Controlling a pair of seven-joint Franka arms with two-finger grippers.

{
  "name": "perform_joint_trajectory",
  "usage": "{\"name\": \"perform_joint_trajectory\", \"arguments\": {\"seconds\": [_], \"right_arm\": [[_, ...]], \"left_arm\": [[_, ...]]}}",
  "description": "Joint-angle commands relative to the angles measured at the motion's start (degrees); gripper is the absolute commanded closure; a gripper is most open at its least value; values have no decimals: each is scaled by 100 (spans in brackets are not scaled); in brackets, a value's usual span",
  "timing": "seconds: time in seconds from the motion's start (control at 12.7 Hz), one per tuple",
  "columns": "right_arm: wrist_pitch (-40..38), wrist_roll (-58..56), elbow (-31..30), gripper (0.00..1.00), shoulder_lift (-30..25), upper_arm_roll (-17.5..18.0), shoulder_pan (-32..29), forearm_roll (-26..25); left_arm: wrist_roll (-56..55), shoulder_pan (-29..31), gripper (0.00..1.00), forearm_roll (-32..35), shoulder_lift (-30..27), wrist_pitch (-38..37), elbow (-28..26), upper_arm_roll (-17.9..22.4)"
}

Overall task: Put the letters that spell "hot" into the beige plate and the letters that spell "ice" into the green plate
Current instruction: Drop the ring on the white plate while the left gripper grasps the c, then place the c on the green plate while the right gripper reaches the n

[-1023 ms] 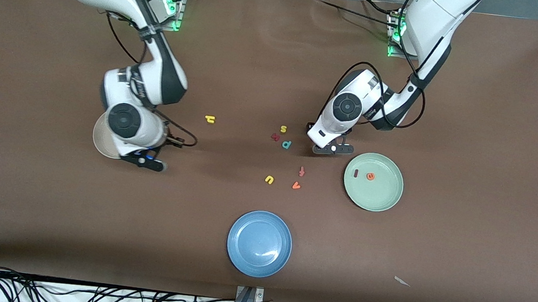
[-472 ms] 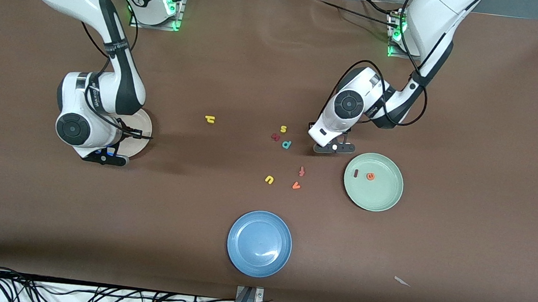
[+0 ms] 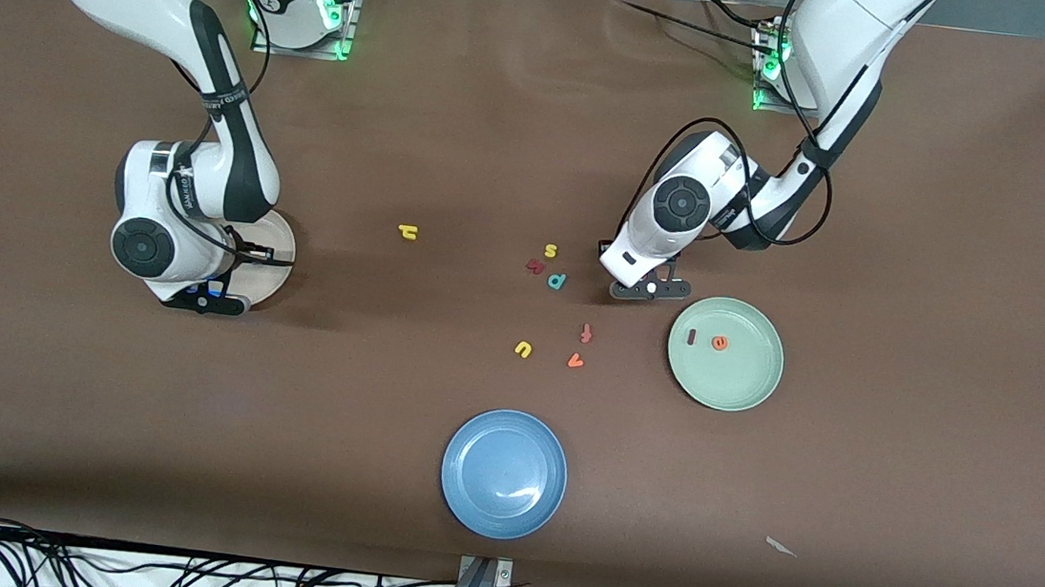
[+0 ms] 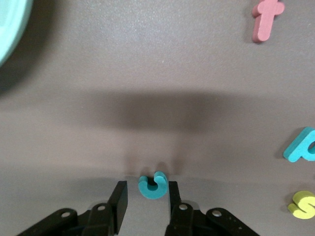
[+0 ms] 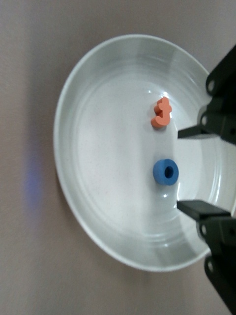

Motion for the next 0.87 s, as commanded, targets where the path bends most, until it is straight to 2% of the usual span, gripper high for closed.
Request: {"name": "perform_joint_trajectory", "arguments": {"seconds": [0.0, 0.24, 0.31, 0.47, 0.63, 0.79], "right_arm": [[-269, 653, 47, 2, -502, 319, 9, 246], [-269, 2358, 48, 2, -714, 1048, 9, 246], [-261, 2771, 48, 2, -723, 1294, 9, 246], [-51, 3816, 13, 2, -653, 1717, 17, 246], [231, 5046, -57, 2, -583, 1903, 87, 238], [371, 5743, -206, 3, -582, 2017, 193, 238]], "left_arm": [[-36, 59, 59, -193, -54, 130, -126, -50], [-27, 50, 60, -211, -10, 279, -170, -50], [-36, 50, 64, -211, 8, 279, -161, -50], [-45, 50, 85, -220, 16, 279, -161, -59], [-53, 59, 89, -220, -1, 262, -144, -50], [-27, 68, 91, -220, -141, 113, -109, -42]]}}
